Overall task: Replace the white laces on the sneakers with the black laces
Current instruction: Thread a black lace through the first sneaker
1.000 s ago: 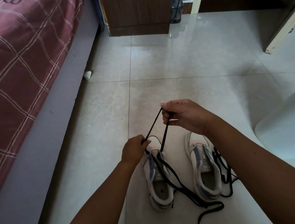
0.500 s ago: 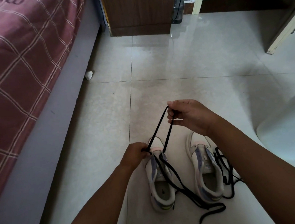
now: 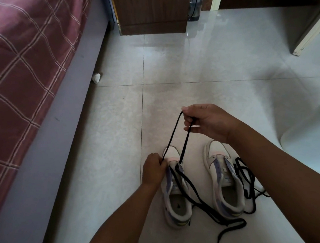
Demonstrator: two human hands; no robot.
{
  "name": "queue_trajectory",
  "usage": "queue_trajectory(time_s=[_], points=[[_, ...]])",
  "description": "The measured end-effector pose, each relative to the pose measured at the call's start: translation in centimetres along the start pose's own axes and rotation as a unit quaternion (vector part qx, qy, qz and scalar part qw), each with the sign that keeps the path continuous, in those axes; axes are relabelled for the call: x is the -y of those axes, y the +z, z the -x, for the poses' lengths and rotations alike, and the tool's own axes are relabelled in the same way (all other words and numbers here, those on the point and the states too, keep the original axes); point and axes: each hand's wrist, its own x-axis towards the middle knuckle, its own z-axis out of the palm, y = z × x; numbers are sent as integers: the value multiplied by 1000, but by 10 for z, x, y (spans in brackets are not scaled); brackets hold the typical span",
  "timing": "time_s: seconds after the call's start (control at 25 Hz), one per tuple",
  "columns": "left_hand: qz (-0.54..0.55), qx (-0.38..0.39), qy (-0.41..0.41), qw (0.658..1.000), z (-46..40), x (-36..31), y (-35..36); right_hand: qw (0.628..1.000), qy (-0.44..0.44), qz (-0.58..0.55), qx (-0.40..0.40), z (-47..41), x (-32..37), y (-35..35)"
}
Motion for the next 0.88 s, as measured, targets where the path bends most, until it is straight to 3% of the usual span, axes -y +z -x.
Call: queue_trajectory(time_s=[0.12, 0.2, 0.28, 0.36, 0.44, 0.56, 0.68, 0.88], points=[[52, -35, -62, 996, 5, -2, 14, 1000, -7, -14, -27, 1, -3, -2], [70, -40, -73, 994, 2, -1, 12, 990, -31, 99, -91, -1, -12, -4], [78, -36, -64, 994, 1, 2, 9, 937, -78, 277, -200, -1, -36, 0], [76, -32, -52, 995, 2, 5, 8, 846, -156, 415, -297, 5, -71, 8], [84, -33, -44, 995, 3, 6, 7, 799, -149, 527, -250, 14, -106, 22], [98, -32, -38, 994, 4, 6, 6, 757, 11, 645, -103, 14, -155, 47], [105, -27, -35, 993, 6, 6, 6, 766, 45, 626, -142, 4, -170, 58], [118, -9, -49, 992, 4, 9, 5, 754, -47, 635, -164, -10, -176, 53]])
